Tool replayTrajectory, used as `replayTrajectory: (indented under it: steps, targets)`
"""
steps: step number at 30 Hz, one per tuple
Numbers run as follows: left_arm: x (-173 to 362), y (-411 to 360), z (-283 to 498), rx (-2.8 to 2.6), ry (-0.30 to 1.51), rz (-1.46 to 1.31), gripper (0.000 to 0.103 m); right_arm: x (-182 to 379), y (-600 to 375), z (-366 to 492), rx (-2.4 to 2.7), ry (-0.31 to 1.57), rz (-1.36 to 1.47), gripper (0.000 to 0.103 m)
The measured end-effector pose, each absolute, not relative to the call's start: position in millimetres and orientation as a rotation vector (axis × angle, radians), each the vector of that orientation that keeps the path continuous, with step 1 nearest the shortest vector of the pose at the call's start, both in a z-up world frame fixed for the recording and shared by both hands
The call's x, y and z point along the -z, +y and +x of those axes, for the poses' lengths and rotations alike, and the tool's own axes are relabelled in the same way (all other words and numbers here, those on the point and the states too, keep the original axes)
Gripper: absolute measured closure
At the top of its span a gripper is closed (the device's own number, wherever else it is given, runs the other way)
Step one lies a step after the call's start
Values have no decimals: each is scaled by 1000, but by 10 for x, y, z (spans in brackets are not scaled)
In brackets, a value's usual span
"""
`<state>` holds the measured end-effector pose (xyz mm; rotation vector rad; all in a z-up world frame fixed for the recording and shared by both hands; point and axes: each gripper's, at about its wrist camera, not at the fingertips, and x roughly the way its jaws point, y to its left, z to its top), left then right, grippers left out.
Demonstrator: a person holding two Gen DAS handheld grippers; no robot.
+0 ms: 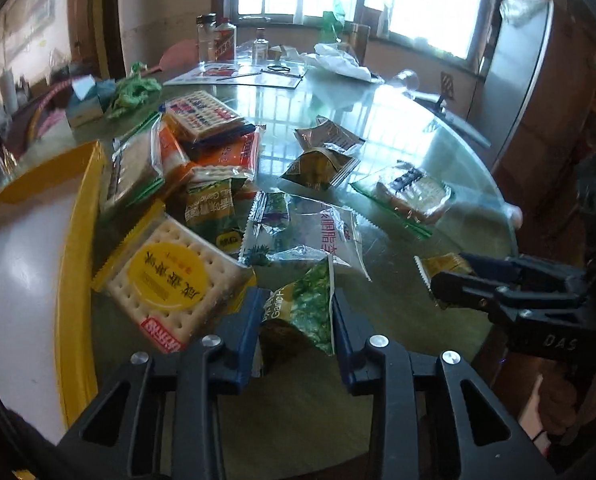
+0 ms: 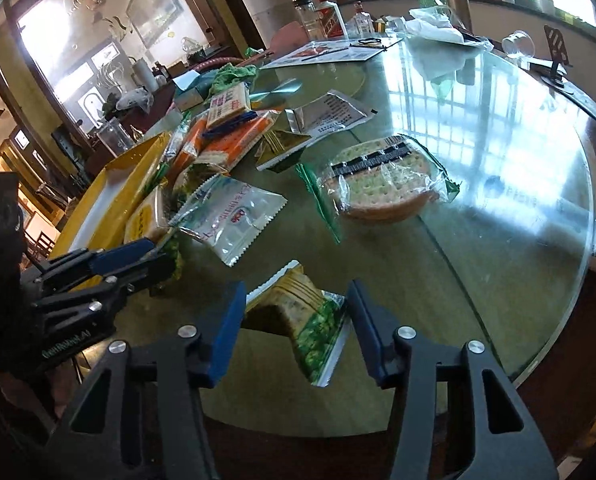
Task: Organize snacks
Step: 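Grasp a small green snack packet with the right tool while the left tool grasps another, then carry both green packets over the yellow-rimmed tray and open both tools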
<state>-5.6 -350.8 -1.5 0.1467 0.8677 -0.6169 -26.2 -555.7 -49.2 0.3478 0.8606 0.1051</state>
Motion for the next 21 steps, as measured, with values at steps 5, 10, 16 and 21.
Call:
replayTrajectory:
  steps: [5, 10, 16, 21]
  targets:
    - [-7, -3242, -121, 681, 888, -29, 81, 467, -5487, -327, -95, 861, 317, 58]
    - [-87, -3114, -206, 701, 856, -107, 83, 423, -5364, -376, -67, 868, 261, 67]
    - [-188, -3003, -193, 724, 839, -156, 83, 308, -5242, -428, -77, 840, 259, 71]
    - [-380, -2643, -266, 700, 792, -227, 83, 68, -5010, -459, -151, 786, 254, 71]
